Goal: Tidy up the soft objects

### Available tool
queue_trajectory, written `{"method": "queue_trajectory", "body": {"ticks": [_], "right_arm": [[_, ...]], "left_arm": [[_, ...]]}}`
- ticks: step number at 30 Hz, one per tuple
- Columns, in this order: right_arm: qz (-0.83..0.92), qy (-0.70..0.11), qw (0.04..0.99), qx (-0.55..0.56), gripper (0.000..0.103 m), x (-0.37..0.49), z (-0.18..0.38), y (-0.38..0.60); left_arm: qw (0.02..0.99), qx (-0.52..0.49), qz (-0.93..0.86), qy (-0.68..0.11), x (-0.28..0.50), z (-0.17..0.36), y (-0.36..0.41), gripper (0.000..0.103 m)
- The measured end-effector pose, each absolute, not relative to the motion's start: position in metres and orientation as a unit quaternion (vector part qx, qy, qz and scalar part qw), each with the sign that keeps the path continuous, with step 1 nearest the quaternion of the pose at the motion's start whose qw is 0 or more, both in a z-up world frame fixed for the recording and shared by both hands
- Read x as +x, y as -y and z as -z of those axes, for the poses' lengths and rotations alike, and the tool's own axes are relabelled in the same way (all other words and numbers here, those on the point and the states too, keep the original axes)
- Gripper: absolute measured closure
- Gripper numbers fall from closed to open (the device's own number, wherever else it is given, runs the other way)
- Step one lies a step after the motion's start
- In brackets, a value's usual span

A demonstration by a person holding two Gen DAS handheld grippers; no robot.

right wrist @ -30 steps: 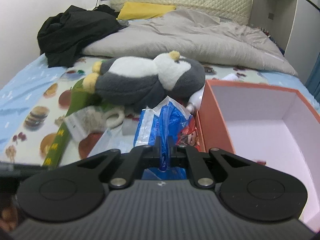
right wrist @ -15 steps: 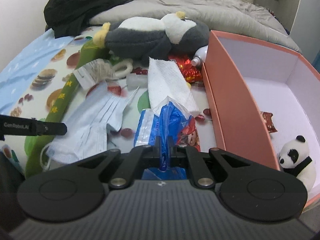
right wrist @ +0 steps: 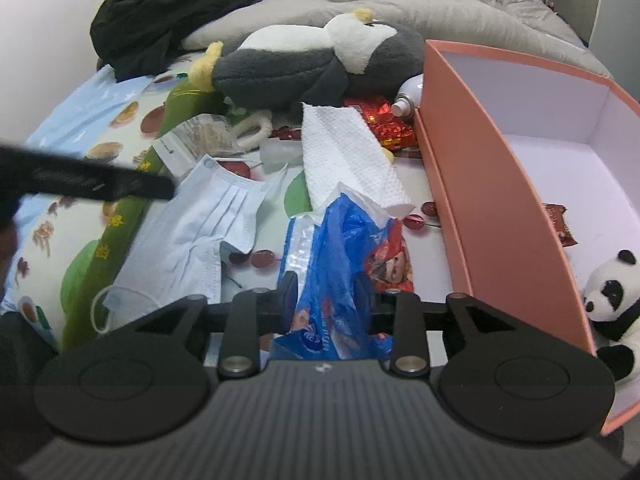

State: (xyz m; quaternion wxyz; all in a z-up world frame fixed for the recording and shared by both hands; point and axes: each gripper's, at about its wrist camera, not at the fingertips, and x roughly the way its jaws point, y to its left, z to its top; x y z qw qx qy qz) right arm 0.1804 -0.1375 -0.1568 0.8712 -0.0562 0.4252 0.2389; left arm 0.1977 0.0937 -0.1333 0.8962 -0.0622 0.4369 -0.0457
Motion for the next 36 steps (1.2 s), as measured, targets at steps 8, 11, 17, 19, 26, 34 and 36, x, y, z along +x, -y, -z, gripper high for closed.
{"method": "queue_trajectory", "body": {"ticks": [8,11,17,19,26,34,36], "right_arm": [[-0.246,-0.435,0.865,-0.053,0.082,0.188,0.167,0.137],[-0.247,-0.438,0.863,-0.055,0.089,0.191,0.17,0.138],[-0.252,-0.44,0.861,-0.044,0.092,0.195,0.171,0.139],[-0.252,-0.441,0.86,-0.042,0.093,0.197,0.17,0.139],[-0.249,-0.448,0.858,-0.03,0.092,0.198,0.171,0.141],[-0.246,-0.445,0.86,-0.026,0.093,0.198,0.168,0.141],[-0.247,-0.441,0.862,-0.028,0.093,0.197,0.166,0.141]], "left_arm": [[0.891,0.031,0.086,-0.445,0.266,0.145,-0.078,0.047],[0.887,0.059,0.097,-0.448,0.285,0.152,-0.076,0.047],[0.877,0.089,0.114,-0.458,0.314,0.169,-0.075,0.047],[0.878,0.088,0.111,-0.458,0.318,0.173,-0.074,0.047],[0.875,0.075,0.12,-0.463,0.331,0.187,-0.071,0.053],[0.884,0.06,0.102,-0.452,0.328,0.184,-0.072,0.074],[0.889,0.049,0.095,-0.445,0.325,0.178,-0.075,0.075]]}}
